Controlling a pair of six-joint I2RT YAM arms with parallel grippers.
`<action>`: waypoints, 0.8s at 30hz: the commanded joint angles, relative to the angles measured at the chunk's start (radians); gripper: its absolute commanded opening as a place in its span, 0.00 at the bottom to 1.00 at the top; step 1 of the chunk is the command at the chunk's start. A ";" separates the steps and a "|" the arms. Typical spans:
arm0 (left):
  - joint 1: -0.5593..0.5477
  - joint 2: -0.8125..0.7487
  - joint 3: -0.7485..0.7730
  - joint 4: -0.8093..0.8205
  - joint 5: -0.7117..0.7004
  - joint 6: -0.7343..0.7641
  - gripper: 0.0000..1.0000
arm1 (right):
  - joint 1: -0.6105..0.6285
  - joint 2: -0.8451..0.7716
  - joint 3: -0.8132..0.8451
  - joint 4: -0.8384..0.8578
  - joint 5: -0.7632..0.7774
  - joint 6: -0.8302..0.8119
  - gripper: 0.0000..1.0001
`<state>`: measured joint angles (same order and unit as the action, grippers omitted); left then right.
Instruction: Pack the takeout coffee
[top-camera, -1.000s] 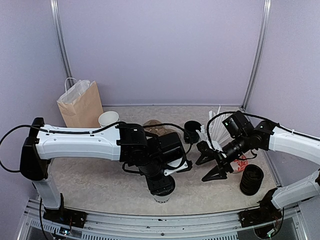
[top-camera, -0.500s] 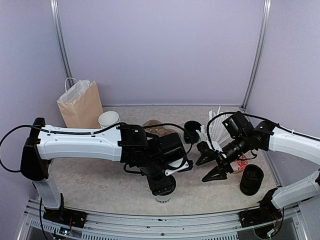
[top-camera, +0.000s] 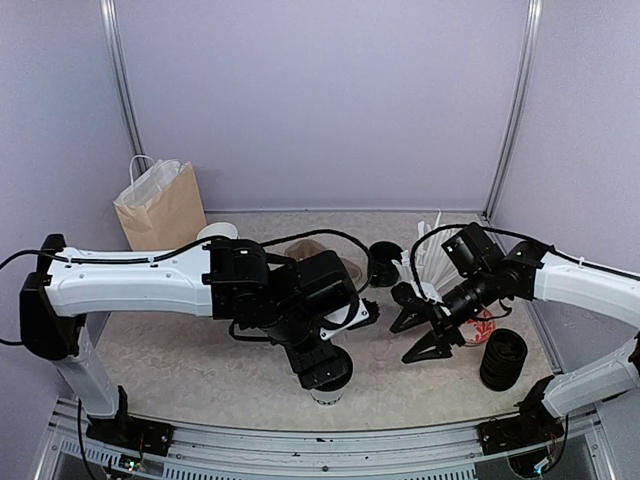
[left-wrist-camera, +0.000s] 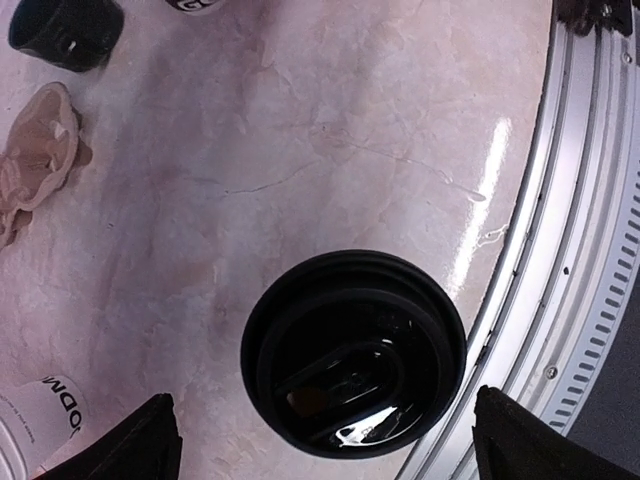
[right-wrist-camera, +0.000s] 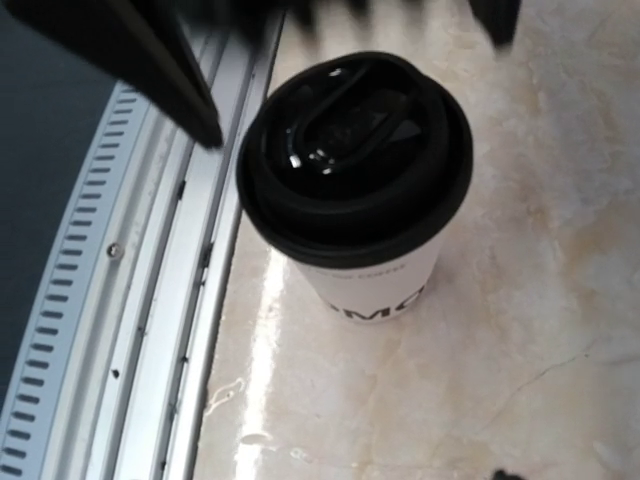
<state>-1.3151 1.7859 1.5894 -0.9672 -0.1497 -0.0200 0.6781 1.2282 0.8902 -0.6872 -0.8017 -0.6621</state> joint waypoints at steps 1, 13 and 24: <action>-0.003 -0.145 -0.074 0.088 -0.115 -0.125 0.99 | -0.009 0.037 0.035 0.045 -0.023 0.105 0.68; 0.194 -0.541 -0.650 0.627 -0.015 -0.785 0.67 | 0.009 0.276 0.066 0.174 -0.101 0.362 0.49; 0.167 -0.505 -0.772 0.739 0.113 -0.914 0.59 | 0.067 0.371 0.193 0.117 -0.062 0.460 0.44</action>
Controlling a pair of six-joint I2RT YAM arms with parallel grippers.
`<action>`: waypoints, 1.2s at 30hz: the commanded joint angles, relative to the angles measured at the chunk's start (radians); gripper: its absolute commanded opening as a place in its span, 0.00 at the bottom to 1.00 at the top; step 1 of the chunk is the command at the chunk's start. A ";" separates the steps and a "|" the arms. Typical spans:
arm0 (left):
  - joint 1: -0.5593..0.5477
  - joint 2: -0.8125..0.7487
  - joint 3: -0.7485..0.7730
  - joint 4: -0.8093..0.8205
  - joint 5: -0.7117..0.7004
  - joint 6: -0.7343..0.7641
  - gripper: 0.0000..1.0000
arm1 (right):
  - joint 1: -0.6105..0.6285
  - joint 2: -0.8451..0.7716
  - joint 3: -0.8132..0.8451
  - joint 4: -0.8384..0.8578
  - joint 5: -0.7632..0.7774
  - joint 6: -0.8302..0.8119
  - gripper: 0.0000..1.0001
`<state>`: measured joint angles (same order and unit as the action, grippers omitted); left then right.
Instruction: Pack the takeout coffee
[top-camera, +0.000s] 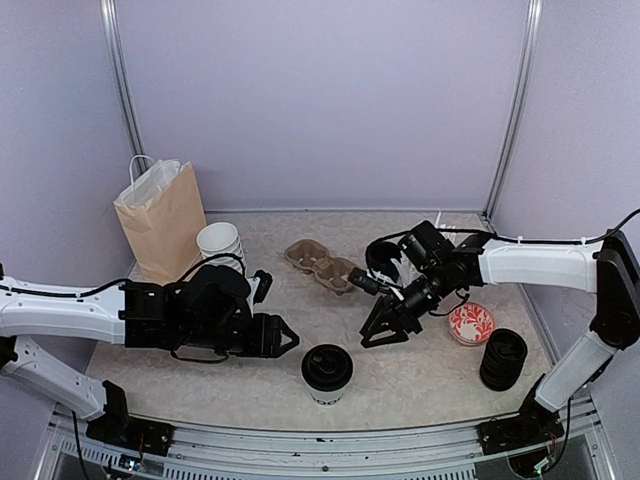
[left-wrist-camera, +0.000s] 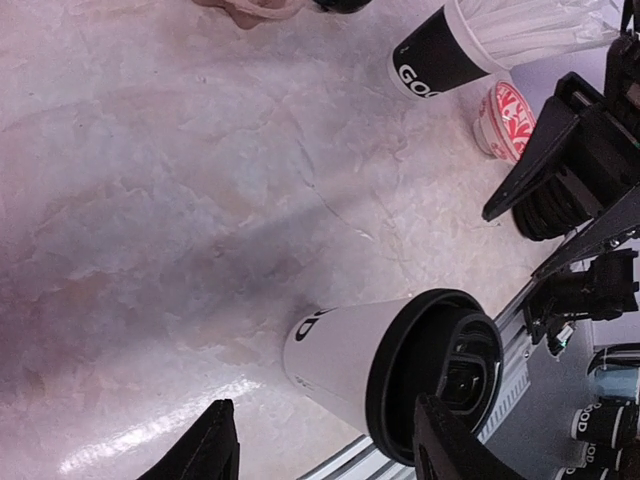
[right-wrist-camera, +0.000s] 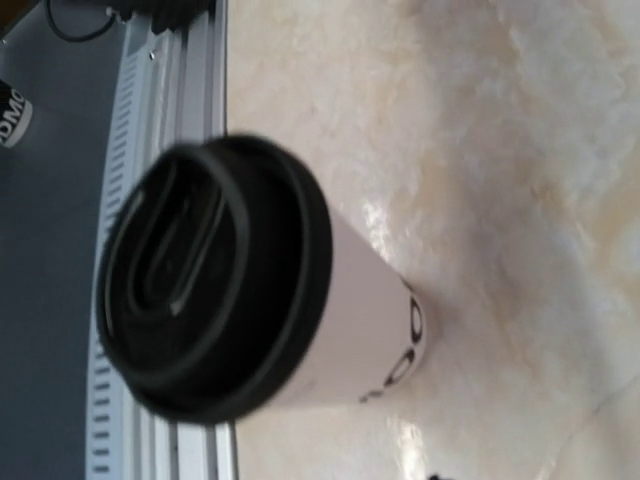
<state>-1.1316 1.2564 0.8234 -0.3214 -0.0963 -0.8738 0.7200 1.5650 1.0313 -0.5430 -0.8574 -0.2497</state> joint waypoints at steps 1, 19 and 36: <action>-0.019 0.034 -0.006 0.095 0.064 -0.057 0.58 | 0.031 0.041 0.053 -0.023 -0.004 0.053 0.44; -0.051 0.020 -0.022 0.062 0.015 -0.084 0.51 | 0.107 0.111 0.090 -0.040 -0.041 0.036 0.51; -0.052 0.106 -0.072 0.183 0.092 -0.075 0.47 | 0.108 0.138 0.092 -0.040 -0.023 0.033 0.48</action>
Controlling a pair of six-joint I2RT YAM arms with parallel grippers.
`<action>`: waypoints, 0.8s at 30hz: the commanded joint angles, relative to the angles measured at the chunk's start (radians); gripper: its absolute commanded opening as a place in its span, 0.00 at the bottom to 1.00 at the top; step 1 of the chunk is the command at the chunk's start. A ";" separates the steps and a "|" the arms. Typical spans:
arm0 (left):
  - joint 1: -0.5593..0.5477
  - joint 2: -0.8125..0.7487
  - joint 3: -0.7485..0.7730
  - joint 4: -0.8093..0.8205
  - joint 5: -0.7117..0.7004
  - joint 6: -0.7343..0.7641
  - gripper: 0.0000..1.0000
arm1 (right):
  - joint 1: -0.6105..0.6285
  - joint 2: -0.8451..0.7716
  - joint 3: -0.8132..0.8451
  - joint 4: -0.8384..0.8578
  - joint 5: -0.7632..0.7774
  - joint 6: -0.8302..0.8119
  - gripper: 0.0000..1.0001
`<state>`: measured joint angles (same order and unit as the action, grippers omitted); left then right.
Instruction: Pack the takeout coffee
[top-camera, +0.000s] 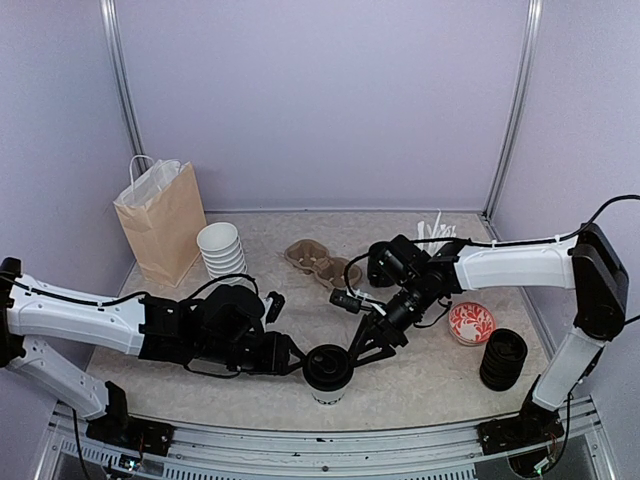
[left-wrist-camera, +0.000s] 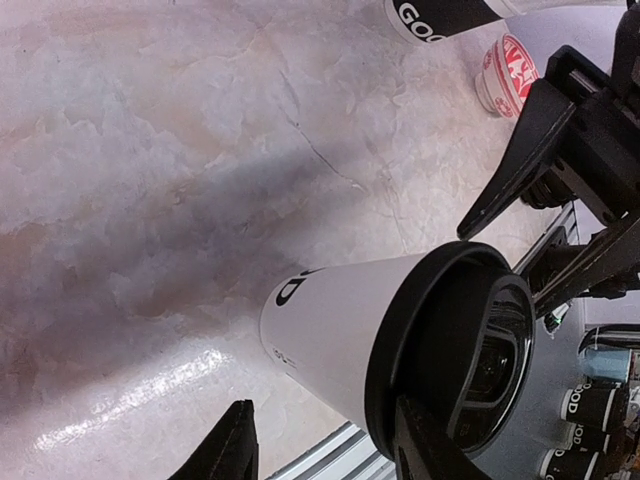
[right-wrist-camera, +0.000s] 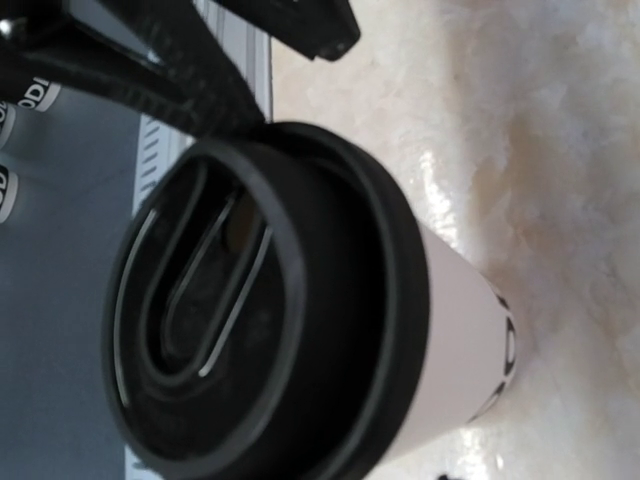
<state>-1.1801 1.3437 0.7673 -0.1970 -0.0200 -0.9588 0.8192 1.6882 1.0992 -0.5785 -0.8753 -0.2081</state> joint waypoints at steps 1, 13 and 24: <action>-0.003 0.022 -0.021 0.068 0.015 0.012 0.46 | 0.009 0.018 0.025 -0.002 -0.005 -0.009 0.48; -0.019 0.089 -0.057 0.052 0.059 0.018 0.41 | 0.009 0.084 0.033 0.017 0.125 0.020 0.43; -0.073 0.152 -0.016 -0.045 -0.030 0.061 0.32 | 0.029 0.063 0.046 -0.004 0.171 -0.027 0.40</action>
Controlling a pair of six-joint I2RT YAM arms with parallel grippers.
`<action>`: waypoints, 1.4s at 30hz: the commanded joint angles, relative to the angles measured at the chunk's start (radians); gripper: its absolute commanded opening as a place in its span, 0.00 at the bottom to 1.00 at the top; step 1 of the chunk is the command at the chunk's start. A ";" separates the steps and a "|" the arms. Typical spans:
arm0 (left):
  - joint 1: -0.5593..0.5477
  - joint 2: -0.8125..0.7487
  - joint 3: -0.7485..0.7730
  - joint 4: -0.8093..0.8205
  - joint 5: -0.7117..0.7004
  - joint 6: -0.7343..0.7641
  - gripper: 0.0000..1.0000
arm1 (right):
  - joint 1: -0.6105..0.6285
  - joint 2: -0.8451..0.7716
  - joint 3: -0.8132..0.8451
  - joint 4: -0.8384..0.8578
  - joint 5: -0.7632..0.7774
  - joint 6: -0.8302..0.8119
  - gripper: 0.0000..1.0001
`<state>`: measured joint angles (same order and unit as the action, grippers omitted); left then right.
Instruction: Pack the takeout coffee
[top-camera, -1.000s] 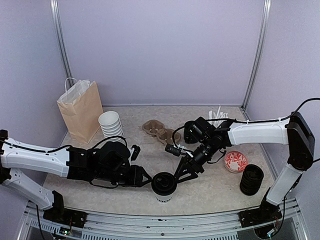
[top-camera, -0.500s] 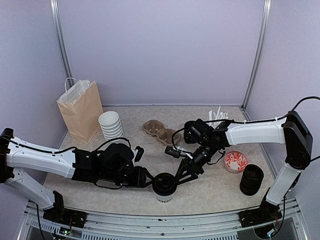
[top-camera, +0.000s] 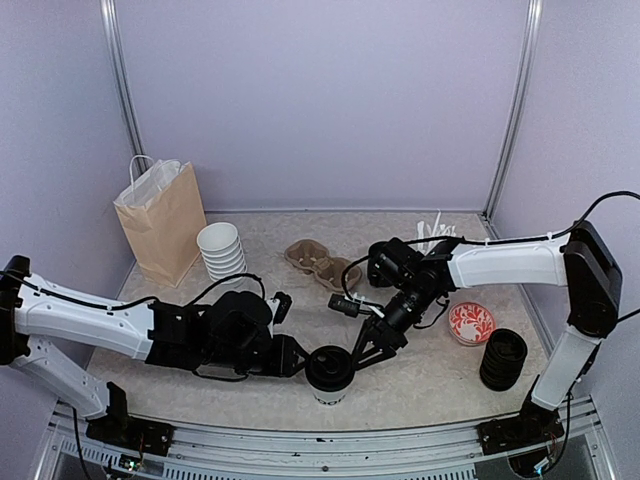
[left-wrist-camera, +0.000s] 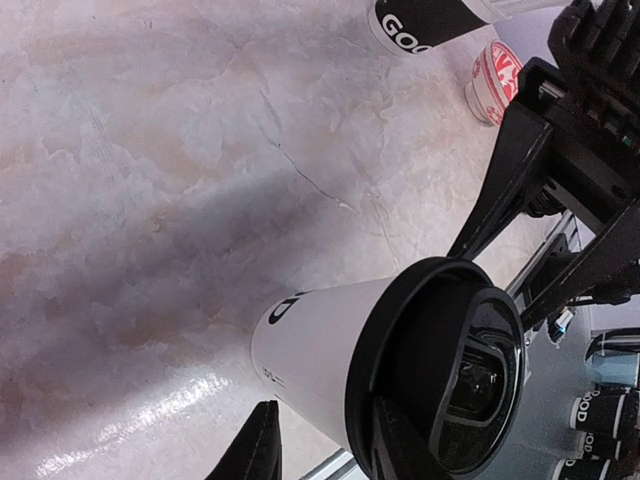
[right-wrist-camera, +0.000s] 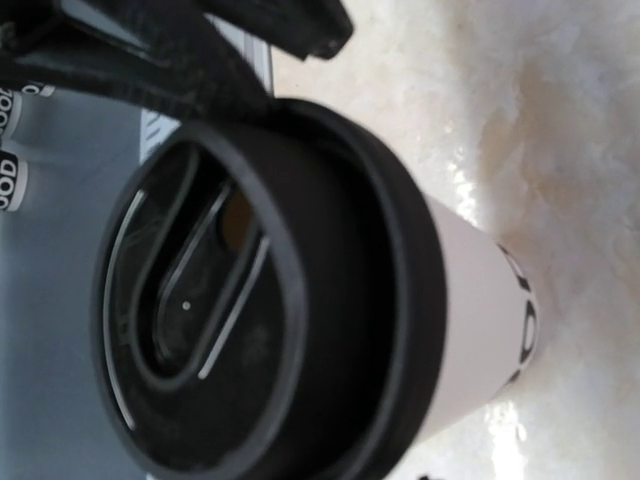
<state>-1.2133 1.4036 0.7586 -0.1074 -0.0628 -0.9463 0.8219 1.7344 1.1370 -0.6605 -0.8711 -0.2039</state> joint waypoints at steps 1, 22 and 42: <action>-0.040 0.085 0.005 -0.136 0.001 0.051 0.32 | 0.026 0.004 0.012 0.074 0.165 -0.043 0.41; -0.068 -0.023 0.214 -0.273 -0.135 0.087 0.56 | 0.092 -0.115 -0.057 -0.021 -0.022 -0.224 0.56; -0.153 -0.142 0.009 -0.200 0.027 -0.198 0.43 | 0.059 -0.044 -0.007 -0.024 0.063 -0.177 0.40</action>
<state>-1.3613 1.2583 0.7708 -0.3614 -0.0723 -1.1236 0.9009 1.6547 1.0882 -0.6838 -0.8078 -0.4000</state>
